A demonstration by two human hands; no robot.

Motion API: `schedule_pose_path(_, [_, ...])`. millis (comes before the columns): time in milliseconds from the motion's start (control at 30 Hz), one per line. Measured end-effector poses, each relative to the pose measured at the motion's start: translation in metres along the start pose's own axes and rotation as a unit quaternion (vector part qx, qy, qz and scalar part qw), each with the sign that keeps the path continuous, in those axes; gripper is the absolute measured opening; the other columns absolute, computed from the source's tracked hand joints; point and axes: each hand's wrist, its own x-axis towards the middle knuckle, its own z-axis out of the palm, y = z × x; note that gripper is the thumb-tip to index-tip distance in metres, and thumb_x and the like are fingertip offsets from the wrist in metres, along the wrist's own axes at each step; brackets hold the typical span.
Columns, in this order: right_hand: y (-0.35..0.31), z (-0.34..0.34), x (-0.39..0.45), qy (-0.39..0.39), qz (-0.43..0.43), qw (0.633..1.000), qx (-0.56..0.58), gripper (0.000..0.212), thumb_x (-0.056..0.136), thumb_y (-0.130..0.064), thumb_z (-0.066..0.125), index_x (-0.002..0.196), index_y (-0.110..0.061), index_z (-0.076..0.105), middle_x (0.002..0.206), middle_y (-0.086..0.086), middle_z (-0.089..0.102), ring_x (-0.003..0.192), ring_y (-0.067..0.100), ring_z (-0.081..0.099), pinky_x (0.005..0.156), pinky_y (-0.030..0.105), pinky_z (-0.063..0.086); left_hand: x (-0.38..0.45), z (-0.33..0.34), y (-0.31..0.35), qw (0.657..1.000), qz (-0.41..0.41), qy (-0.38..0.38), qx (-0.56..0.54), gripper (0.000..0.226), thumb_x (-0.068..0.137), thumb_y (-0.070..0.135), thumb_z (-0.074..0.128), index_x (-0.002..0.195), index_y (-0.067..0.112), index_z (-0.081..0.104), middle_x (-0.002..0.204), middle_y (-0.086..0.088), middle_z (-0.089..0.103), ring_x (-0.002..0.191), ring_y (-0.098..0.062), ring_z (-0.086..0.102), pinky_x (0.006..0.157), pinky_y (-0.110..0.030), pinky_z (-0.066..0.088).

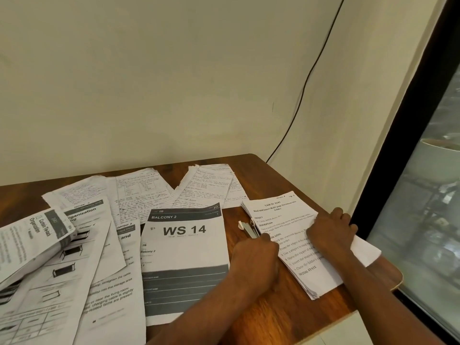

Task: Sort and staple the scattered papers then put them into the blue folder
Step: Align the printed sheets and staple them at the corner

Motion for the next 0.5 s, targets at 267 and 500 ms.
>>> schedule_pose_path(267, [0.000, -0.003, -0.005, -0.010, 0.003, 1.000, -0.002, 0.026, 0.089, -0.025, 0.054, 0.109, -0.015, 0.067, 0.115, 0.009, 0.052, 0.110, 0.030, 0.047, 0.097, 0.050, 0.037, -0.001, -0.006, 0.000, 0.997, -0.010, -0.008, -0.072, 0.025, 0.099, 0.031, 0.055, 0.110, 0.015, 0.071, 0.112, -0.003, 0.072, 0.094, -0.022, 0.069, 0.072, -0.027, 0.039])
schedule_pose_path(500, [-0.024, -0.011, -0.025, 0.034, -0.076, 0.993, 0.083, 0.042, 0.088, -0.031, 0.065, 0.126, -0.013, 0.061, 0.127, 0.017, 0.057, 0.116, 0.037, 0.053, 0.100, 0.053, 0.043, -0.016, -0.035, -0.007, 0.979, -0.029, 0.087, -0.182, 0.042, 0.095, 0.033, 0.064, 0.137, 0.027, 0.067, 0.137, 0.007, 0.069, 0.115, -0.014, 0.066, 0.089, -0.019, 0.047])
